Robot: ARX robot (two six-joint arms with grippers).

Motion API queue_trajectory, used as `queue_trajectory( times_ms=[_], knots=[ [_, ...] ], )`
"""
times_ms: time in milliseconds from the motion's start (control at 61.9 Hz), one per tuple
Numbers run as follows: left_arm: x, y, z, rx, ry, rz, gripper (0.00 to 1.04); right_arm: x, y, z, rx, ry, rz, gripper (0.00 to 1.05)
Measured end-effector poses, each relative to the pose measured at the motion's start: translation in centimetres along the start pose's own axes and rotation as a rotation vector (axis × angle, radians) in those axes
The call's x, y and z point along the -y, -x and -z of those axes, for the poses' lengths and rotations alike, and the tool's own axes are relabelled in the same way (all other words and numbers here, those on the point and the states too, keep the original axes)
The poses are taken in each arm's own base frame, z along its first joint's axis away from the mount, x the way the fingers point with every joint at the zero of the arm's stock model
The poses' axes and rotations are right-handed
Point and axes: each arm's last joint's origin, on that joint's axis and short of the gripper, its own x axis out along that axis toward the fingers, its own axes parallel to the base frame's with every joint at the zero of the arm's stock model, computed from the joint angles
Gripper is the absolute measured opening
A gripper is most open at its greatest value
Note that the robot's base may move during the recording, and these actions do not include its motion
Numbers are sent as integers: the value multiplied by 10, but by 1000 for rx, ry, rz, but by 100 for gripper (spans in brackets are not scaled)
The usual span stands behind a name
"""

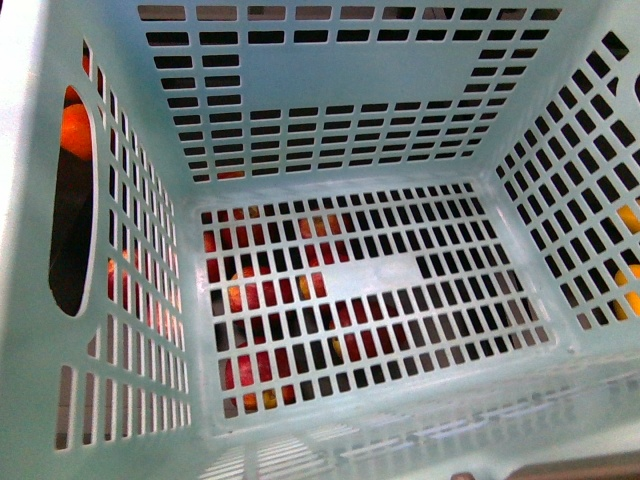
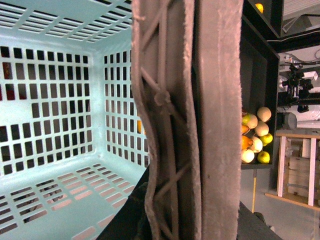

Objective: Pick mango and avocado into basket

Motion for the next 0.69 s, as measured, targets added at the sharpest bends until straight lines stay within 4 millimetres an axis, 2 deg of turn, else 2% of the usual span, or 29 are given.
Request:
queue_trajectory(
  times_ms=[452,517,581,694],
  knots=[
    [-1,0,-2,13,0,-6,16,0,0,1,-9,-10,-3,96],
    [-1,0,-2,13,-1,-7,16,1,-1,1,-192,-111,-20,96],
    [-1,0,-2,13,-1,-6,16,6,-3,2,-374,-292,25,96],
    [0,0,-2,10,-1,-4,16,18,-7,-5,-363,-423,57,96]
  ],
)
